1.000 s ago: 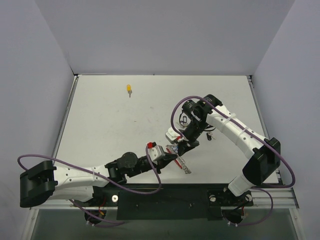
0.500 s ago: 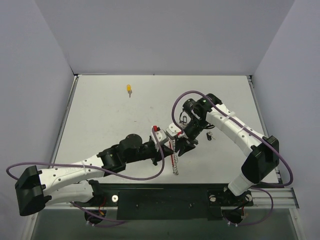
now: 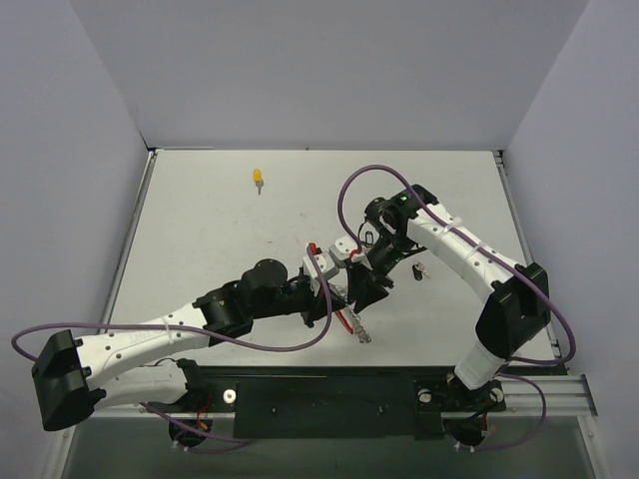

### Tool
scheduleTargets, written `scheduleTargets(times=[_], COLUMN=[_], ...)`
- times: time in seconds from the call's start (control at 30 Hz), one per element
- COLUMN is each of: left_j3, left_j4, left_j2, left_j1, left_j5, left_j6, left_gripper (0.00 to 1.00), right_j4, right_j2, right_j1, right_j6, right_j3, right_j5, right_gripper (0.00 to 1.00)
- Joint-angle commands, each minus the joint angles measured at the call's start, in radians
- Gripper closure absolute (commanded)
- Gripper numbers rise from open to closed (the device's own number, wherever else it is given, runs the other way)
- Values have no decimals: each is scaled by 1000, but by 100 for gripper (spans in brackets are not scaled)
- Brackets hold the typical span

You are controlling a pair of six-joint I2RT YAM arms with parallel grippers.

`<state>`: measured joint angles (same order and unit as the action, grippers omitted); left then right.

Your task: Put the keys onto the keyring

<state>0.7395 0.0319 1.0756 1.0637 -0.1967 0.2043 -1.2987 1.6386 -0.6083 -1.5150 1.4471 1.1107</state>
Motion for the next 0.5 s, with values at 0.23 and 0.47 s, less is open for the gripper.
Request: scheduleTargets(times=[0.23,0.47], left_j3=[44,18], left_j4=[56,88], left_j2=[24,21], left_j1=[-4,-2], left_j5=[-67,-98], left_j6=[26,33], left_gripper=[100,100], right_j4=[-57,-34], right_j2=[30,29], right_j1=[-36,-24], right_j6=[111,156], right_j3=[33,33], right_j5=[52,69], right_gripper=[75,75])
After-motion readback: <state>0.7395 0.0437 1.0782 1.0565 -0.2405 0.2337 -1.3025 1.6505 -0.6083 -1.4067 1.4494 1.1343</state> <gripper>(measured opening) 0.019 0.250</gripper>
